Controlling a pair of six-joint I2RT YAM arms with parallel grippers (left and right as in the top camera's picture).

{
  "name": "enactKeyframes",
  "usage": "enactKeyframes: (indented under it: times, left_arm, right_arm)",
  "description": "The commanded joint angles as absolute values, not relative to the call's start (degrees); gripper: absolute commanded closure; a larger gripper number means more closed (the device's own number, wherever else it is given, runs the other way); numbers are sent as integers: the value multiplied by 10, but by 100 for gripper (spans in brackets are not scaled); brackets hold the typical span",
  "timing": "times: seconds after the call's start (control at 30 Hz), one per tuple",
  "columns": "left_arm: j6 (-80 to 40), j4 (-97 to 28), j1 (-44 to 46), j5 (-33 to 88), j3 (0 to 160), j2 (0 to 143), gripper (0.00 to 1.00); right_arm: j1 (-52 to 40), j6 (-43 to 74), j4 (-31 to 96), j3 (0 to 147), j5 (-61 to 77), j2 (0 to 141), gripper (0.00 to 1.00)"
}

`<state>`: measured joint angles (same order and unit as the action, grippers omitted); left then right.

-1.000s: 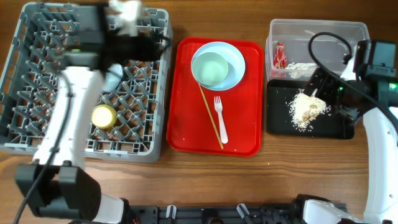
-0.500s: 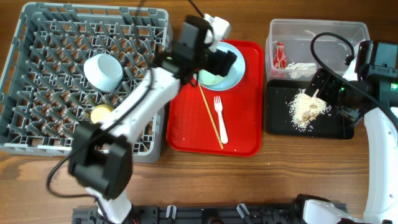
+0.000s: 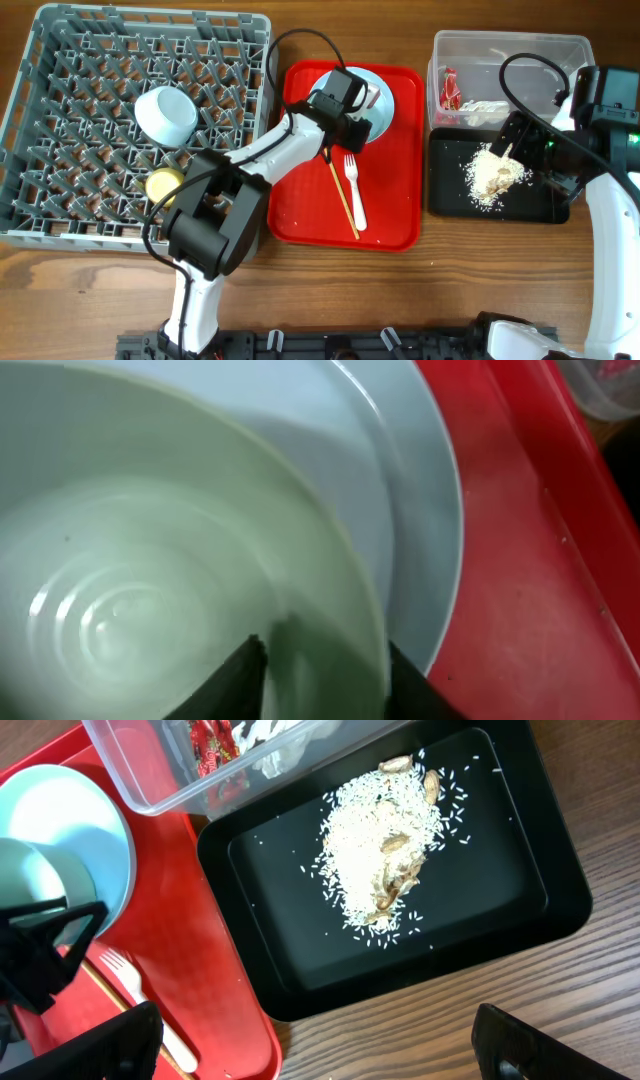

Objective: Sort waste into correct bins and load items into the dishwasher rack
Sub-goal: 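Carry the green bowl with the left gripper over the dish rack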

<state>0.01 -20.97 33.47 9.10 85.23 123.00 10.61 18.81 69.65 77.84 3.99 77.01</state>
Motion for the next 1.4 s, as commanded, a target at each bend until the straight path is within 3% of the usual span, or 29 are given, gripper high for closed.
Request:
enactKeyframes:
  times: [0.0,0.07,0.63,0.93,1.37]
  left_arm:
    - [4,-208,336,84,856,1233,86]
    - [4,-203,336,84,856,1230,96]
    - [-29,-192,306,152,856,1084,96]
    - [-105,-142,153,324,856,1024,96]
    - [-203,-86,-50,561,856,1070,96]
  right_arm:
    - [108,195,697,788,30,766,0]
    - [108,195,698,788,30,766,0]
    - [108,181,702,788,30,766,0]
    - [108,180,701,788,30,766,0]
    - [108,180,701,788,30,766,0]
